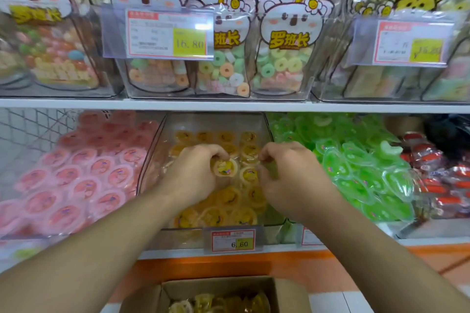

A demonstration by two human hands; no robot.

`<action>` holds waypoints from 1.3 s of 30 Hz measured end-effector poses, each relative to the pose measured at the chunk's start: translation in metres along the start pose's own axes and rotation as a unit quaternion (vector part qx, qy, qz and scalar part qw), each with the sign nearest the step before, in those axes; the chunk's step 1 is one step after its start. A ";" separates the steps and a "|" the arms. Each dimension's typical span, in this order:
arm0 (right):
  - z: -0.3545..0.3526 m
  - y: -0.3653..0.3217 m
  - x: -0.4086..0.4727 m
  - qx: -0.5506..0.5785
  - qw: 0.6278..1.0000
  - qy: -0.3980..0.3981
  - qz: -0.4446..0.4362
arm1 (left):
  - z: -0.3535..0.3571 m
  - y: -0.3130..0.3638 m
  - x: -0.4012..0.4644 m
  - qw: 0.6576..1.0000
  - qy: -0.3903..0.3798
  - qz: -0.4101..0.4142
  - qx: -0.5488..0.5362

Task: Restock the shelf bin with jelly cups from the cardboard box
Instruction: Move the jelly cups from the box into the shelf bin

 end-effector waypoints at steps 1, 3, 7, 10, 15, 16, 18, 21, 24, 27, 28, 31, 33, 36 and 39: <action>0.001 0.001 -0.001 -0.004 1.000 -0.005 -0.005 | 0.005 -0.001 0.003 1.000 -0.010 -0.005 0.017; 0.001 0.003 -0.001 -0.002 1.000 -0.009 -0.008 | 0.012 -0.005 0.007 0.999 -0.016 0.004 0.046; 0.000 0.004 0.000 0.003 1.000 -0.006 -0.009 | 0.018 -0.006 0.006 0.994 0.025 0.060 0.085; 0.001 0.004 0.000 0.004 1.000 -0.011 -0.010 | 0.019 -0.003 -0.003 0.988 0.034 0.091 0.116; 0.002 0.004 -0.001 -0.001 1.000 -0.007 -0.018 | 0.031 -0.006 -0.011 0.985 -0.017 0.112 0.128; 0.002 0.004 -0.001 -0.004 1.000 -0.008 -0.020 | 0.032 -0.007 -0.011 0.986 -0.026 0.109 0.123; 0.003 0.002 -0.002 -0.009 1.000 -0.013 -0.022 | 0.033 -0.008 -0.011 0.987 -0.037 0.102 0.118; 0.004 0.000 -0.003 -0.012 0.999 -0.019 -0.026 | 0.034 -0.007 -0.013 0.988 -0.043 0.095 0.118; 0.004 0.000 -0.005 -0.013 0.999 -0.025 -0.026 | 0.036 -0.008 -0.017 0.989 -0.050 0.090 0.105; 0.000 -0.005 -0.009 -0.015 0.999 -0.021 -0.033 | 0.030 -0.010 -0.027 0.991 -0.035 0.101 0.076; -0.001 -0.007 -0.011 -0.017 0.999 -0.021 -0.038 | 0.026 -0.009 -0.034 0.992 -0.026 0.106 0.063; -0.005 -0.016 -0.024 -0.011 0.998 -0.024 -0.054 | 0.012 -0.001 -0.063 0.993 0.007 0.119 0.022; -0.008 -0.022 -0.036 0.005 0.998 -0.030 -0.055 | 0.007 0.001 -0.090 0.992 0.026 0.119 -0.005; -0.006 -0.031 -0.056 0.045 0.996 -0.041 -0.065 | 0.009 -0.001 -0.131 0.991 0.031 0.116 -0.061; 0.011 -0.048 -0.081 0.080 0.989 -0.068 -0.104 | 0.025 -0.010 -0.166 0.988 0.018 0.106 -0.113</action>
Point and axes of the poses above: each hand's wrist, its own x-axis towards the middle knuckle, its own z-axis out of the palm, y = z × x, the point moved 7 cm from there along x, towards the middle knuckle, and after that the axes turned 10 degrees about -y, right-handed, at the moved point
